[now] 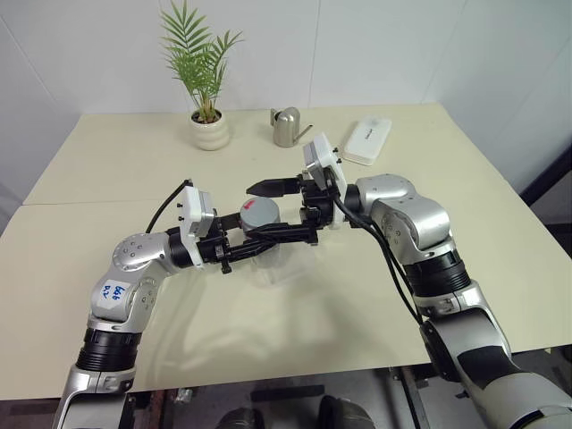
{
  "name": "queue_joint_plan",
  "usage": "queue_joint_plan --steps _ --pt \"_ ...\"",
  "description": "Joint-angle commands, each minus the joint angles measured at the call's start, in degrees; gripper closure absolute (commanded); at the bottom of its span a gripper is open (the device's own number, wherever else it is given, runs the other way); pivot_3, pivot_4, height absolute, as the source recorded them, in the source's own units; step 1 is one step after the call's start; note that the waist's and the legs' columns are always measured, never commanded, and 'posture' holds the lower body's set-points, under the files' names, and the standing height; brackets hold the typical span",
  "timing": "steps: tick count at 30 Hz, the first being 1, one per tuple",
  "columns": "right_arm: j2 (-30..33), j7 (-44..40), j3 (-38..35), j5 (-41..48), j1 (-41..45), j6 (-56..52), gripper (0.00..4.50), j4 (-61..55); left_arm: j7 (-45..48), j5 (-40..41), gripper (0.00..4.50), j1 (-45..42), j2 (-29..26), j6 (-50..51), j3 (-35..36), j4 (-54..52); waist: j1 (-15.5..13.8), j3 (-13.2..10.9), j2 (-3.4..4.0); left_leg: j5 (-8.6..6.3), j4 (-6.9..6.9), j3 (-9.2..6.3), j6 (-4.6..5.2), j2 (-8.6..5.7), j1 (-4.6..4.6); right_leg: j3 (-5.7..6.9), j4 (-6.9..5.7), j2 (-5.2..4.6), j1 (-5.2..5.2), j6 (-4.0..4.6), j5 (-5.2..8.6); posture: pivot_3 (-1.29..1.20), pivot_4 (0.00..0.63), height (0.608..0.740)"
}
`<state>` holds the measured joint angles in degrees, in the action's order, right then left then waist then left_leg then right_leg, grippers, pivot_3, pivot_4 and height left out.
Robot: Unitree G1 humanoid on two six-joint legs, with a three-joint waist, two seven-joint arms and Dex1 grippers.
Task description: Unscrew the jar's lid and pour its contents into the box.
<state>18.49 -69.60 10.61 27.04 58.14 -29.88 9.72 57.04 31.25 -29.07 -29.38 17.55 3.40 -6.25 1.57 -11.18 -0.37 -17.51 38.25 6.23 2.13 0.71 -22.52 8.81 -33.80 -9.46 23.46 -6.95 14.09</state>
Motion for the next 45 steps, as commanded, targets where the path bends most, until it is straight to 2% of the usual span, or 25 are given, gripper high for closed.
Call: queue_joint_plan --steps 1,19,27,43,45 --pt "0.62 -0.43 -2.35 0.95 0.52 0.99 0.02 -0.79 -0.24 0.48 2.5 -0.27 -0.11 -0.83 0.74 -2.11 0.0 0.0 0.0 0.0 0.0 0.0 0.0 0.0 0.0 0.0 0.0 0.0 0.0 0.0 0.0 0.0 0.15 0.74" --pt "2.2 -1.62 -3.76 0.2 0.81 1.3 0.02 1.8 -0.83 0.77 2.5 0.4 -0.05 -0.75 0.54 -2.65 -0.02 0.0 0.0 0.0 0.0 0.0 0.0 0.0 0.0 0.0 0.0 0.0 0.0 0.0 0.0 0.0 0.15 0.74" --pt "3.14 -5.14 -3.39 2.77 -0.61 -0.17 0.02 -1.57 -0.2 0.31 2.5 0.73 -0.47 -1.13 0.34 -2.68 -0.02 0.0 0.0 0.0 0.0 0.0 0.0 0.0 0.0 0.0 0.0 0.0 0.0 0.0 0.0 0.0 0.15 0.74" --pt "-2.24 -2.4 -0.92 1.18 2.26 0.64 0.02 -0.88 -0.68 0.72 2.5 1.06 -0.58 -0.26 0.77 -3.39 -0.04 0.0 0.0 0.0 0.01 0.0 0.0 0.0 0.0 0.0 0.0 0.0 0.0 0.0 0.0 0.0 0.15 0.74" --pt "-2.47 -2.35 -0.84 1.03 2.25 0.76 0.41 -0.9 -0.75 0.72 2.5 1.11 -0.59 -0.19 0.78 -3.51 -0.04 0.0 0.0 0.0 0.01 0.0 0.0 0.0 0.0 0.0 0.0 0.0 0.0 0.0 0.0 0.0 0.15 0.74"
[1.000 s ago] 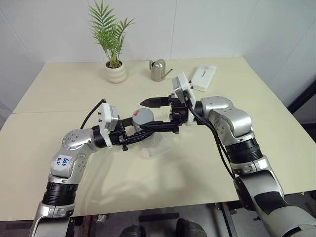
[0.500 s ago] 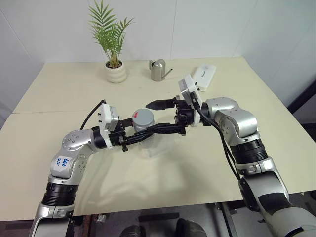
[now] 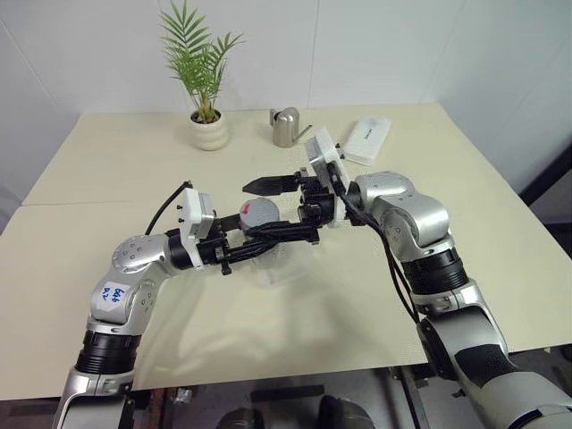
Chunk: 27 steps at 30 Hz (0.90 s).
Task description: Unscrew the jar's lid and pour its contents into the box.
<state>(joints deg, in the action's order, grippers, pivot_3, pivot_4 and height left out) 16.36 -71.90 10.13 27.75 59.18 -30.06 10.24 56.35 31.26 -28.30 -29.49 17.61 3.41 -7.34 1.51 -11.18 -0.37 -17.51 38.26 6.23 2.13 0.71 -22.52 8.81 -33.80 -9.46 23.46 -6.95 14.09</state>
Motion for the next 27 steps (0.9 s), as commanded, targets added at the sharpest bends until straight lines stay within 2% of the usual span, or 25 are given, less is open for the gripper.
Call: queue_joint_plan --steps 1,5,6,9,15,17,22,25,27 --pt "-0.42 -0.06 -0.36 0.24 1.19 1.0 0.64 -1.38 -0.13 0.71 2.5 0.33 -0.46 -0.23 0.78 -2.48 0.03 0.0 0.0 0.0 0.0 0.0 0.0 0.0 0.0 0.0 0.0 0.0 0.0 0.0 0.0 0.0 0.15 0.74" --pt "-0.67 0.23 -0.68 0.31 1.26 1.04 1.84 -1.43 -0.33 0.82 2.5 0.23 -0.4 -0.09 0.84 -2.65 0.06 0.0 0.0 0.0 0.0 0.0 0.0 0.0 0.01 0.0 -0.01 0.0 0.0 0.0 0.0 0.0 0.15 0.74" --pt "-0.93 0.82 -1.25 0.78 1.4 0.71 1.93 -1.64 -0.35 0.8 2.5 0.28 -0.45 -0.1 0.82 -2.67 0.07 0.0 0.0 0.0 0.0 0.0 0.0 0.0 0.0 0.0 0.0 0.0 0.0 0.0 0.0 0.0 0.15 0.74" --pt "-1.66 2.55 -3.48 3.4 1.85 -1.55 1.93 -2.69 -0.32 0.79 2.5 0.5 -0.62 -0.13 0.86 -2.71 0.07 0.0 0.0 0.0 0.0 0.01 0.0 0.0 0.01 0.0 -0.01 0.0 0.0 0.0 0.0 0.0 0.15 0.74" --pt "-1.96 7.56 -12.08 16.59 1.33 -15.21 1.93 -6.65 -0.24 1.09 2.5 1.96 -1.16 0.08 1.02 -3.34 0.0 0.0 0.0 0.0 -0.01 -0.01 0.0 0.01 -0.01 0.0 0.01 0.0 0.0 0.0 0.0 0.0 0.15 0.74" --pt "-0.94 9.9 -13.95 18.24 0.15 -17.61 1.93 -7.87 -0.27 1.31 2.5 2.56 -1.48 0.22 1.18 -3.63 -0.04 0.0 0.0 0.0 -0.02 -0.03 0.0 0.01 0.0 0.02 0.0 0.0 0.0 0.0 0.0 0.0 0.15 0.74" --pt "6.75 11.16 -13.0 10.52 -8.14 -10.64 1.93 -10.69 -0.73 2.09 2.5 3.98 -2.34 0.96 2.47 -4.48 -0.35 0.04 -0.07 -0.03 -0.01 -0.01 0.02 -0.01 -0.01 0.0 0.03 -0.01 -0.01 0.0 0.0 0.0 0.15 0.74" --pt "10.86 12.56 -13.08 2.09 -15.14 0.62 1.93 -7.39 -1.8 2.86 2.5 4.41 -2.66 1.9 3.78 -4.58 -0.22 0.04 -0.07 -0.03 -0.04 0.07 0.03 -0.02 -0.01 -0.05 0.03 -0.02 0.04 0.0 0.0 0.0 0.15 0.74" --pt "11.77 14.5 -14.8 0.14 -18.08 4.05 1.93 -4.9 -2.08 3.33 2.5 4.48 -2.95 2.61 4.46 -4.57 -0.19 0.04 -0.08 -0.03 -0.06 0.1 0.02 -0.01 0.02 -0.06 0.03 -0.01 0.03 0.0 0.0 0.0 0.15 0.74"
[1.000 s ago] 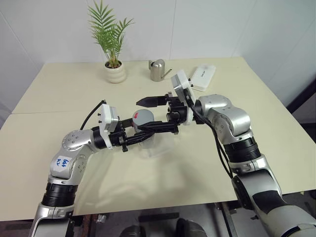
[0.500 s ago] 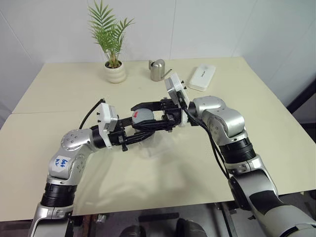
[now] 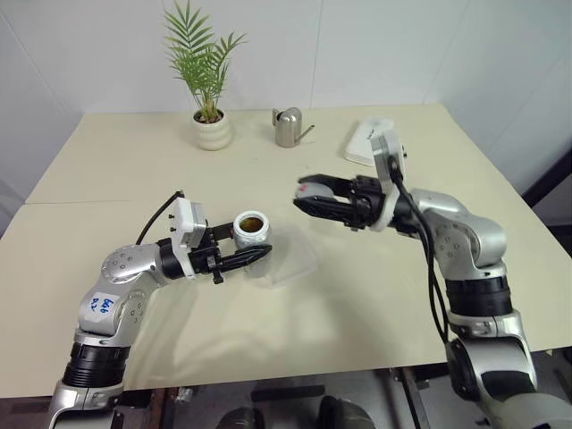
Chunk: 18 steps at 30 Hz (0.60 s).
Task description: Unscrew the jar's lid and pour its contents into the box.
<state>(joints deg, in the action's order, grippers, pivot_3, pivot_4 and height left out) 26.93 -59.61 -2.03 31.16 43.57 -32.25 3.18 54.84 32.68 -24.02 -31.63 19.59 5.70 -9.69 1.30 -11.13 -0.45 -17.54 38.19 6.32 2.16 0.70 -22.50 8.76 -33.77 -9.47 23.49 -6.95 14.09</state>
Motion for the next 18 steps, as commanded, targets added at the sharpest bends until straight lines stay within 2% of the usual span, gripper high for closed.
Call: queue_joint_plan --steps 1,3,6,9,12,13,17,18 --pt "1.72 3.32 -3.64 -5.22 -4.62 10.27 1.93 5.31 -0.79 2.28 2.5 -0.17 -1.04 1.21 2.77 -1.74 0.05 0.0 0.0 0.0 0.0 0.04 0.0 0.0 0.0 -0.03 0.0 0.0 0.01 0.0 0.0 0.0 0.15 0.74" --pt "2.5 4.86 -4.72 -9.18 -8.36 18.78 1.93 11.63 -1.12 2.72 2.5 -0.9 -1.41 1.88 3.69 -0.91 0.12 0.0 0.0 0.0 0.01 0.06 0.0 0.0 0.02 -0.05 -0.01 0.0 -0.01 0.0 0.0 0.0 0.15 0.74" --pt "1.38 8.71 -7.04 -11.07 -11.23 24.92 1.93 19.02 -1.09 2.84 2.5 -1.9 -1.65 2.32 4.22 0.01 0.19 0.0 0.0 0.01 0.0 0.11 0.01 0.0 0.08 -0.09 -0.02 0.0 -0.02 0.0 0.0 0.0 0.15 0.74" --pt "0.37 11.06 -8.12 -12.6 -13.16 30.19 1.93 25.62 -0.82 2.71 2.5 -2.58 -1.68 2.64 4.15 0.65 0.3 0.0 0.0 0.02 0.01 0.17 0.02 0.0 0.11 -0.16 -0.06 0.0 -0.02 0.0 0.0 0.0 0.15 0.74" --pt "-0.08 11.49 -8.7 -12.18 -14.66 31.53 1.93 27.5 -0.26 2.58 2.5 -3.03 -1.9 3.05 3.83 0.85 0.4 0.0 0.0 0.03 0.0 0.28 0.03 0.02 0.21 -0.3 -0.09 0.02 -0.03 0.0 -0.01 0.0 0.15 0.74" --pt "-0.18 11.08 -8.86 -11.61 -15.2 31.04 1.21 27.17 -0.28 2.61 2.5 -3.2 -1.86 3.22 3.89 1.01 0.39 0.0 0.0 0.03 0.0 0.28 0.02 0.04 0.23 -0.31 -0.1 0.03 -0.03 0.0 -0.01 0.0 0.15 0.74" --pt "0.67 10.3 -9.99 -10.11 -17.02 30.59 0.04 24.69 -0.06 1.74 2.5 -4.04 -1.76 2.85 3.62 1.95 0.29 0.0 0.0 0.03 0.01 0.31 0.02 0.05 0.27 -0.37 -0.11 0.04 -0.04 0.01 -0.02 0.0 0.15 0.74" --pt "1.36 9.52 -10.56 -9.11 -17.46 29.62 0.04 23.23 -0.63 1.35 2.5 -4.58 -1.46 2.59 3.68 2.52 0.24 0.0 0.0 0.03 0.01 0.31 0.02 0.06 0.27 -0.37 -0.11 0.04 -0.04 0.01 -0.02 0.0 0.15 0.74"
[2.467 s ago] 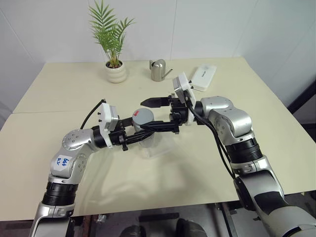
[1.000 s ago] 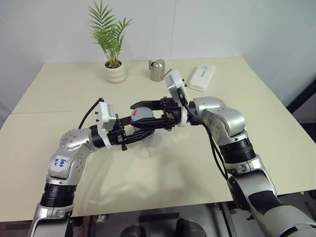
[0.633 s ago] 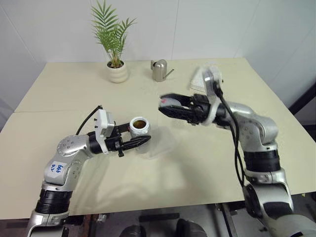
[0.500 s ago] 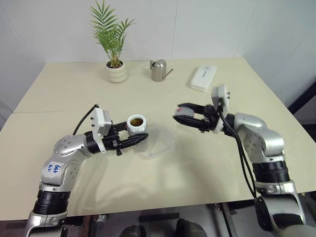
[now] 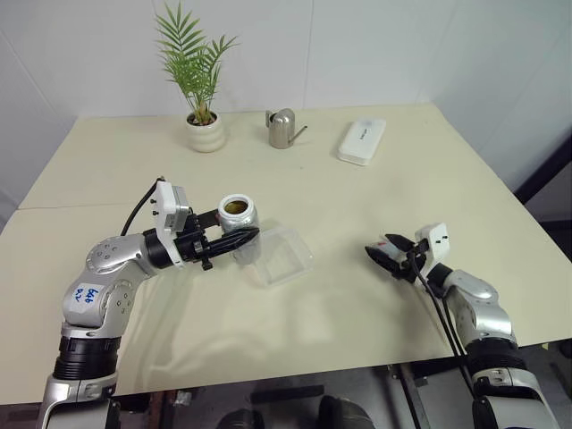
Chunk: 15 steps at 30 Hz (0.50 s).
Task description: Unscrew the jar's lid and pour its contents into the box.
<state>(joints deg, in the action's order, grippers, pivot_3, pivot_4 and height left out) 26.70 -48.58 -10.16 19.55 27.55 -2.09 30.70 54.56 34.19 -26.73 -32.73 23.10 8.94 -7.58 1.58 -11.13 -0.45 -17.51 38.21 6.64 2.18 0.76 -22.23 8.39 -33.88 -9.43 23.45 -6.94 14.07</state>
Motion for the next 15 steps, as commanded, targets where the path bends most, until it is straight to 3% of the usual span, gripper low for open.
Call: queue_joint_plan --steps 1,9,12,15 --pt "2.25 -2.03 -2.86 3.09 -1.85 -1.15 0.04 -5.66 -1.18 -0.57 2.5 -2.33 -0.04 -1.16 0.61 0.95 -0.25 0.0 0.0 0.0 0.0 0.0 0.0 0.0 0.0 0.0 0.0 0.0 0.0 0.0 0.0 0.0 0.15 0.74" --pt "11.56 -7.19 -2.96 13.43 -1.58 -18.83 0.04 -30.04 0.41 -3.99 2.5 -6.0 -1.55 -2.65 -1.36 5.18 -0.2 -0.03 0.05 -0.04 -0.01 -0.02 0.02 0.02 -0.03 -0.02 0.05 0.0 0.03 -0.01 -0.03 0.0 0.15 0.74" --pt "15.35 -8.82 -0.47 18.02 0.11 -27.58 0.04 -39.9 0.27 -7.99 2.5 -9.12 -2.49 -3.78 -3.54 9.54 -0.2 -0.03 0.05 -0.05 0.0 -0.01 0.0 0.05 -0.02 -0.02 0.05 0.03 0.03 0.02 -0.04 0.0 0.15 0.74" --pt "17.09 -9.3 2.64 17.81 2.55 -29.85 0.04 -45.71 -1.66 -13.46 2.5 -12.51 -1.87 -8.13 -5.99 14.12 -0.33 -0.03 0.05 -0.06 0.01 0.01 0.02 0.03 -0.03 -0.02 0.06 0.01 0.04 0.03 -0.05 0.0 0.15 0.74"
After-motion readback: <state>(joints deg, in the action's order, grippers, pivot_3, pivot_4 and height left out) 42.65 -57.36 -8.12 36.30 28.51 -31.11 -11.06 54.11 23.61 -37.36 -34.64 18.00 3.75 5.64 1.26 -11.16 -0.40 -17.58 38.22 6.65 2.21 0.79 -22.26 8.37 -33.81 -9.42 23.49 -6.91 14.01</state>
